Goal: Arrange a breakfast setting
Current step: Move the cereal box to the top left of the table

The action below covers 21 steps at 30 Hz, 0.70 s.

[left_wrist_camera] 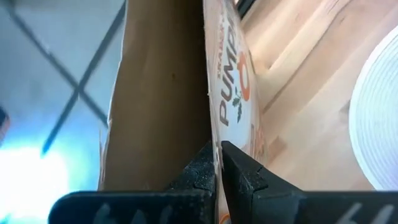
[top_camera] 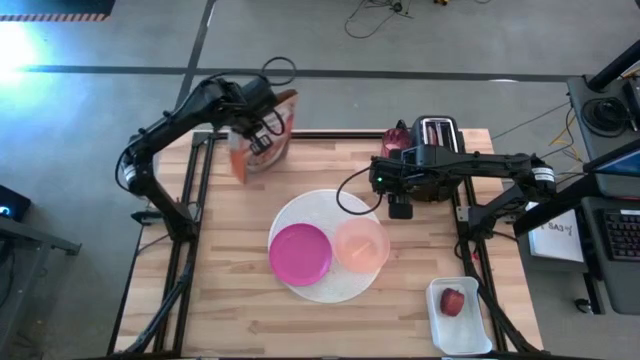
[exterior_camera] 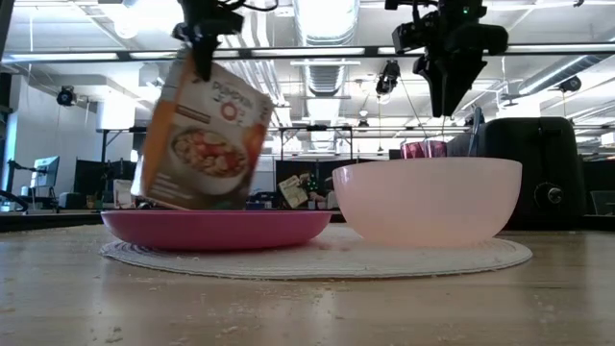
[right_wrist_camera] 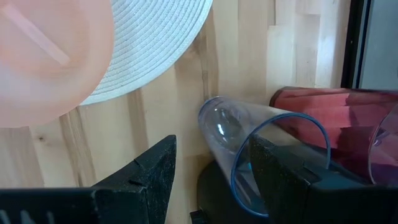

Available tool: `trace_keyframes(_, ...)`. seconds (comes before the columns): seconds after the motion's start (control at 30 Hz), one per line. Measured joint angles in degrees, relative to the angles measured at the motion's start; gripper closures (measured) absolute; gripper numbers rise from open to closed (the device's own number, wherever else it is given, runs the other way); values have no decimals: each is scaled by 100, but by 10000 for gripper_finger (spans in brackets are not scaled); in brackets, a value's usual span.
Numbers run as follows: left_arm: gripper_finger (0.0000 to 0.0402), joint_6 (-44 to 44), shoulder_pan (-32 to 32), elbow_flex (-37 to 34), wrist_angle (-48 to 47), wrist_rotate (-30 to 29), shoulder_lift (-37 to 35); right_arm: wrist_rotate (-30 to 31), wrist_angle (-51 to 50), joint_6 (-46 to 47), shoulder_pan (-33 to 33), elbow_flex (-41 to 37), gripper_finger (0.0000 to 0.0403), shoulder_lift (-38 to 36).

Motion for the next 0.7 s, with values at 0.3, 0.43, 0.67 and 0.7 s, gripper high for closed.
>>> trace_keyframes(0.3,402,-1247,-2,-1062,-110,-441,-968,-2,-17,139,0,0,211,0)
trace_keyframes(0.43,402,-1772,-2,-1835,-99,-620,-1483,-2,-17,140,0,0,211,0)
trace_keyframes(0.67,401,-2494,-24,-3246,231,-874,-2383,-2,-17,141,0,0,211,0)
trace_keyframes(0.7,401,-2553,-39,-3398,311,-867,-2485,-3,-17,141,0,0,211,0)
